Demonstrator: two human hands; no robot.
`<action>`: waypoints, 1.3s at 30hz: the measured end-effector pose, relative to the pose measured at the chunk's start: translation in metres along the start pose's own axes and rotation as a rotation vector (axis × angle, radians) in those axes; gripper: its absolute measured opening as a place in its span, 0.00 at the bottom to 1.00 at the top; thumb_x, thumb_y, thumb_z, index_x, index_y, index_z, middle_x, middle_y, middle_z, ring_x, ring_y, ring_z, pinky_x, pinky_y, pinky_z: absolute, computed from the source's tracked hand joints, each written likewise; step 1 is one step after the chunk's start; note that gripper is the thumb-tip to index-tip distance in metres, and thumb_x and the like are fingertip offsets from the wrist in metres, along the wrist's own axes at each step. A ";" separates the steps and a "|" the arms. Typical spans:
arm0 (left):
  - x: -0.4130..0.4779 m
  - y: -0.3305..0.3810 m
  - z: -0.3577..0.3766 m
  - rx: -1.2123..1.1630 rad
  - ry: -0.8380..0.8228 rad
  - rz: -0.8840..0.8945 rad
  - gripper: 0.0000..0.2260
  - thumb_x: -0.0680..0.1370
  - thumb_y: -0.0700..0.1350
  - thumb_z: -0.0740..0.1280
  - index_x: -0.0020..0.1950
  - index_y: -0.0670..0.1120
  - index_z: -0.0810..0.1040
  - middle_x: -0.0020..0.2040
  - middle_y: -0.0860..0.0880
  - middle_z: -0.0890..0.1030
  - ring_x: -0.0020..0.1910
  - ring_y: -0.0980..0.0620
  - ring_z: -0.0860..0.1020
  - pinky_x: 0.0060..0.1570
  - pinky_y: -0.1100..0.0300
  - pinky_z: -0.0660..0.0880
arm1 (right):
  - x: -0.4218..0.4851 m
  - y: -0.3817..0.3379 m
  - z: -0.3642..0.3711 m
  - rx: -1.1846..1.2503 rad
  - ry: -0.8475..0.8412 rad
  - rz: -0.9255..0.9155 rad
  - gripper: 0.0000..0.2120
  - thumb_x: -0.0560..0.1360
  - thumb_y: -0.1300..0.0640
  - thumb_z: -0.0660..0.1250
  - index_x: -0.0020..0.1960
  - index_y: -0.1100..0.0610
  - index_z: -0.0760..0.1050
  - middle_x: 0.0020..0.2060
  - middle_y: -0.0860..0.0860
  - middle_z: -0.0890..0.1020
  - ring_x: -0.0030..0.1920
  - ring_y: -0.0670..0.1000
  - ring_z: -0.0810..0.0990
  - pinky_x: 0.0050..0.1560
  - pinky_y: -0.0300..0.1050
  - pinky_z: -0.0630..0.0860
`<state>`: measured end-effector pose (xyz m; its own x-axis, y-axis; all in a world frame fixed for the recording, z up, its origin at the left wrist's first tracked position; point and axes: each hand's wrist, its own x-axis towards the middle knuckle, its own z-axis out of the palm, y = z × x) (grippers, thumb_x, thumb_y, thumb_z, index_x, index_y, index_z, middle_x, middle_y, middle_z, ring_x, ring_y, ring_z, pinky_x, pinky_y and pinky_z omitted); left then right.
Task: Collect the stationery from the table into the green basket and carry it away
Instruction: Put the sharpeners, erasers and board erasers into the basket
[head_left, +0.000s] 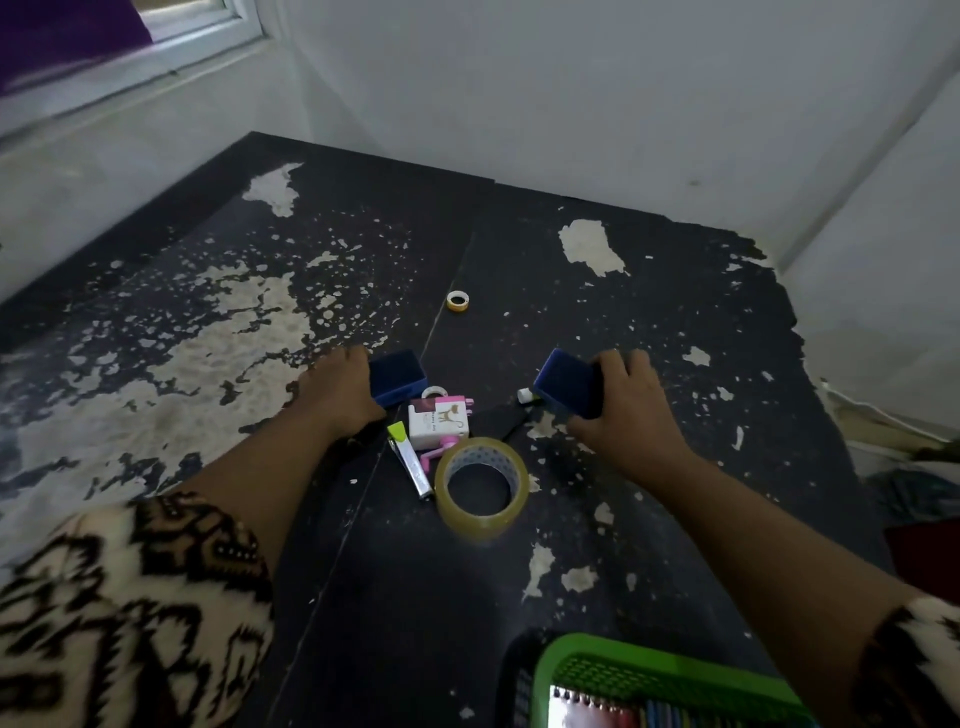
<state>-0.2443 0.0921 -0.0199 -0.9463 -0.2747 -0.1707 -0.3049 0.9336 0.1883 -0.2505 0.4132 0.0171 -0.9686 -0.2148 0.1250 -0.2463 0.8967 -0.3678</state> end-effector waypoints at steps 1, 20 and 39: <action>0.001 0.001 0.001 0.002 -0.003 0.001 0.31 0.70 0.49 0.77 0.69 0.44 0.68 0.65 0.43 0.72 0.63 0.42 0.73 0.61 0.45 0.72 | -0.004 -0.003 -0.002 0.056 0.015 0.025 0.29 0.66 0.51 0.76 0.61 0.52 0.66 0.56 0.51 0.67 0.53 0.51 0.71 0.56 0.50 0.76; -0.129 0.029 -0.061 -0.717 0.346 0.105 0.28 0.69 0.43 0.79 0.64 0.45 0.69 0.62 0.45 0.74 0.56 0.47 0.75 0.49 0.55 0.73 | -0.087 -0.009 -0.057 0.420 -0.002 0.277 0.28 0.68 0.46 0.77 0.63 0.56 0.74 0.56 0.53 0.72 0.49 0.48 0.75 0.46 0.39 0.72; -0.422 0.127 -0.040 -0.882 0.078 0.217 0.24 0.71 0.43 0.78 0.61 0.54 0.72 0.58 0.60 0.75 0.53 0.63 0.77 0.43 0.67 0.75 | -0.358 0.064 -0.181 0.333 -0.288 0.008 0.25 0.67 0.50 0.77 0.61 0.48 0.72 0.52 0.46 0.72 0.53 0.47 0.73 0.53 0.46 0.75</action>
<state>0.1116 0.3174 0.1148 -0.9873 -0.1580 0.0147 -0.0606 0.4610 0.8853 0.0865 0.6170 0.1154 -0.9287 -0.3497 -0.1232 -0.1904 0.7349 -0.6509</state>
